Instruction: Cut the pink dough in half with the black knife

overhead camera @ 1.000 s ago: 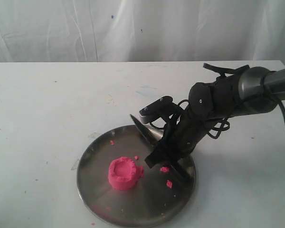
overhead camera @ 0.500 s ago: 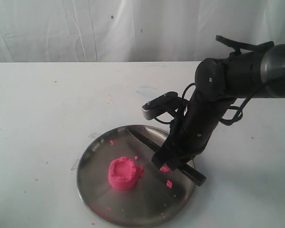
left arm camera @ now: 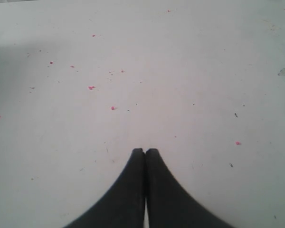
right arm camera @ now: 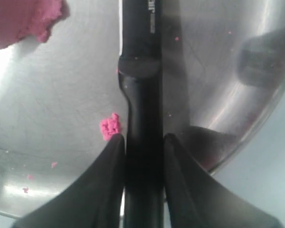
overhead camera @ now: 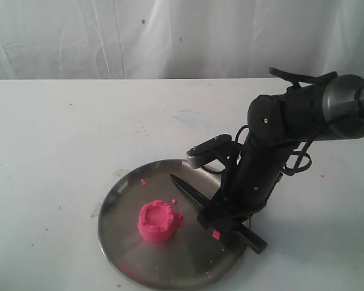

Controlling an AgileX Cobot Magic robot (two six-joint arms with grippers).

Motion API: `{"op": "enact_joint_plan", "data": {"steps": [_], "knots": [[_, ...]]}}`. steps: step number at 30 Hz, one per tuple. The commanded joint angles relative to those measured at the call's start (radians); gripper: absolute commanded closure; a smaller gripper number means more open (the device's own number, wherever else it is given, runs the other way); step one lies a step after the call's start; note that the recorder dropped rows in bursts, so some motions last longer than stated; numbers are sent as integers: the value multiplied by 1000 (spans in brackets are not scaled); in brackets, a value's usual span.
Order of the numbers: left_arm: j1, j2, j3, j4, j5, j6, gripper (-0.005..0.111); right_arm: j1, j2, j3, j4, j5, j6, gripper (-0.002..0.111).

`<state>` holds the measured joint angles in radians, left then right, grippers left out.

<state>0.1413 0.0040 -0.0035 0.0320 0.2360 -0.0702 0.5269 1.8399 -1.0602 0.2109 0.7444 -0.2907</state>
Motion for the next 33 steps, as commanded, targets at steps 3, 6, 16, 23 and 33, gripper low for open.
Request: {"op": "enact_joint_plan", "data": {"steps": [3, 6, 16, 23, 33], "knots": [[-5, -4, 4, -2, -2, -1, 107, 2, -7, 4, -2, 69, 6, 99], [-5, -4, 4, -2, -2, -1, 107, 2, -16, 4, 0, 170, 38, 103], [-5, -4, 4, -2, -2, -1, 107, 2, -16, 4, 0, 176, 36, 100], [-5, -4, 4, -2, -2, -1, 107, 2, -16, 4, 0, 163, 31, 80], [-5, -4, 4, -2, -2, -1, 107, 2, -26, 4, -2, 127, 31, 79]]}}
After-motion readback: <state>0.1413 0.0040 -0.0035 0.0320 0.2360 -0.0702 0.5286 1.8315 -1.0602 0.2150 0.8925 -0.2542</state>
